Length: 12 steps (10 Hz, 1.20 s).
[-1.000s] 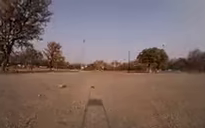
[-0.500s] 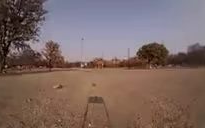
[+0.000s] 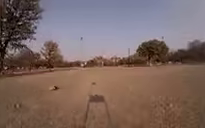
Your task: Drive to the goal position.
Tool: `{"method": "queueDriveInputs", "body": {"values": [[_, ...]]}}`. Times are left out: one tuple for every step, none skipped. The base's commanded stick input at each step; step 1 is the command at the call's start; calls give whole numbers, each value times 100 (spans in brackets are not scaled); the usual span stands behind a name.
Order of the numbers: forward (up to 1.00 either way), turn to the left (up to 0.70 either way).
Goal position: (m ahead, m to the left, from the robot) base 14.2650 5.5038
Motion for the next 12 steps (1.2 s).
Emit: {"method": "queueDriveInputs", "body": {"values": [[70,0],[70,0],[70,0],[70,0],[70,0],[70,0],[70,0],[70,0],[70,0],[70,0],[70,0],[70,0]]}}
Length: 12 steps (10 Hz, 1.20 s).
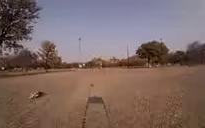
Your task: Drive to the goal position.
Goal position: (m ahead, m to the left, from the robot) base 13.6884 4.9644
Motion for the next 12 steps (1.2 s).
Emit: {"method": "queueDriveInputs", "body": {"values": [[70,0],[70,0],[70,0],[70,0],[70,0],[70,0],[70,0],[70,0],[70,0],[70,0],[70,0],[70,0]]}}
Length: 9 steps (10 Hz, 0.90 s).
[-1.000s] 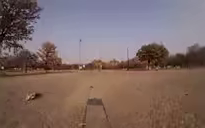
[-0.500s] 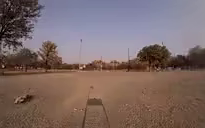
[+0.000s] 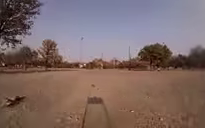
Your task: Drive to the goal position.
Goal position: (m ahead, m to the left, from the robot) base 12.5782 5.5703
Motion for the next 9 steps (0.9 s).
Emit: {"method": "queueDriveInputs", "body": {"values": [[70,0],[70,0],[70,0],[70,0],[70,0],[70,0],[70,0],[70,0],[70,0]]}}
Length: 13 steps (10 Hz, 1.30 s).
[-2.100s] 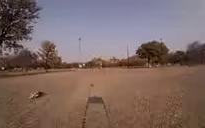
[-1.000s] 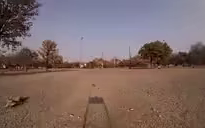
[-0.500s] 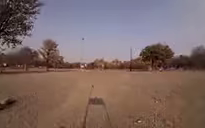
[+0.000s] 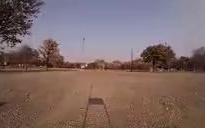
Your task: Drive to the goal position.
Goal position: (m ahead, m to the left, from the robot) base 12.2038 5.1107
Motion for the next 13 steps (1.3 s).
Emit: {"method": "queueDriveInputs", "body": {"values": [[70,0],[70,0],[70,0],[70,0],[70,0],[70,0],[70,0],[70,0],[70,0],[70,0],[70,0],[70,0],[70,0]]}}
